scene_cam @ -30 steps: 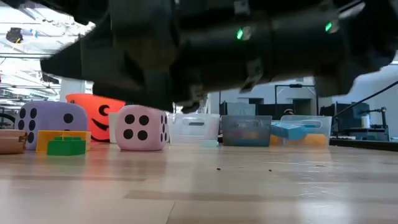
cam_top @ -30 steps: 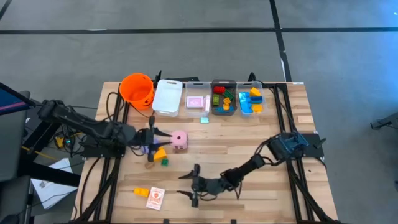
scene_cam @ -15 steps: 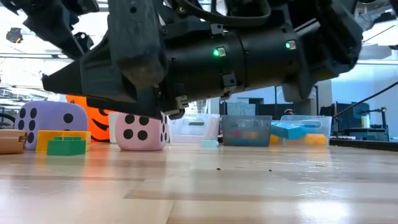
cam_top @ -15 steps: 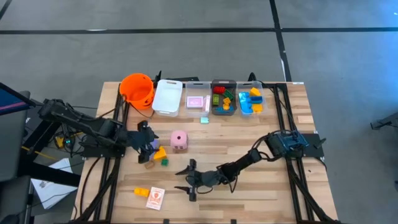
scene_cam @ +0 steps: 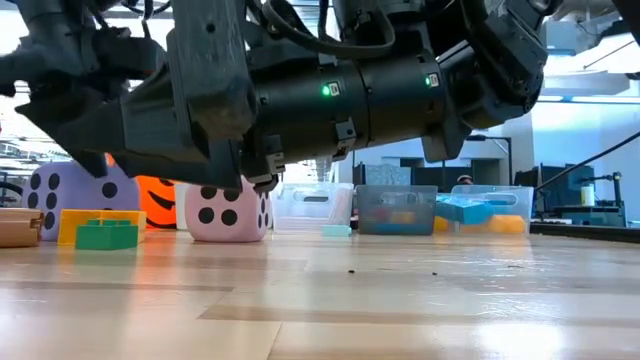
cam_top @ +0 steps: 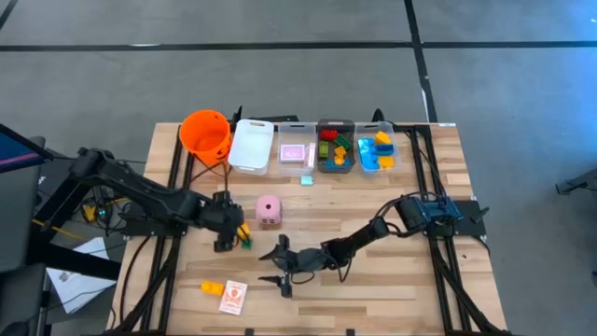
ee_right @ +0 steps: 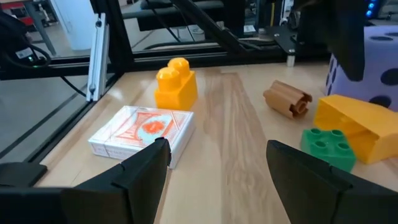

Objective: Pick & Place Toys
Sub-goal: Put the big yellow game piece into the right transparent bin

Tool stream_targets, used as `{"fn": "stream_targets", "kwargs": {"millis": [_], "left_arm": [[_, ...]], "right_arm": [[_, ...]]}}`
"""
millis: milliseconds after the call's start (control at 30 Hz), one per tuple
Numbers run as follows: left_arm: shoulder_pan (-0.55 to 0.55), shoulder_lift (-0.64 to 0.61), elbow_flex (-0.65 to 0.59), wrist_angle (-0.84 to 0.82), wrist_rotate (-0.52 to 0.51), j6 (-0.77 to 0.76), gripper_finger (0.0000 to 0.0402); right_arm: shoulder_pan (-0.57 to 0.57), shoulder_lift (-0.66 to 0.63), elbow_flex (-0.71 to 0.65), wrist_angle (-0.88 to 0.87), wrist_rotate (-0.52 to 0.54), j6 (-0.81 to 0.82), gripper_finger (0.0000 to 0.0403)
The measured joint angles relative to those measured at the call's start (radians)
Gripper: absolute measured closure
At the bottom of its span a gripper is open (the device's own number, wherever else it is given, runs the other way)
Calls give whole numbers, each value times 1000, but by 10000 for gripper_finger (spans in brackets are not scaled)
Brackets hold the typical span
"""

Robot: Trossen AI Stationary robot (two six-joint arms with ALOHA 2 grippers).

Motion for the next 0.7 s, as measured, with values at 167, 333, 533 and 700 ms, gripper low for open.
{"fn": "stream_targets", "kwargs": {"millis": [167, 333, 533, 700], "left_arm": [[0, 14, 4, -136, -21, -50, 114], [1, -42, -5, -46, 4, -112, 116], [1, -74, -3, 28, 56, -159, 116], [1, -52, -3, 44, 106, -166, 116]], "right_arm": [[1, 0, 0, -13, 0, 32, 138], [2, 0, 0, -15, -12, 58, 138], [2, 0, 0, -31, -18, 65, 138], [2, 0, 0, -44, -18, 90, 138]]}}
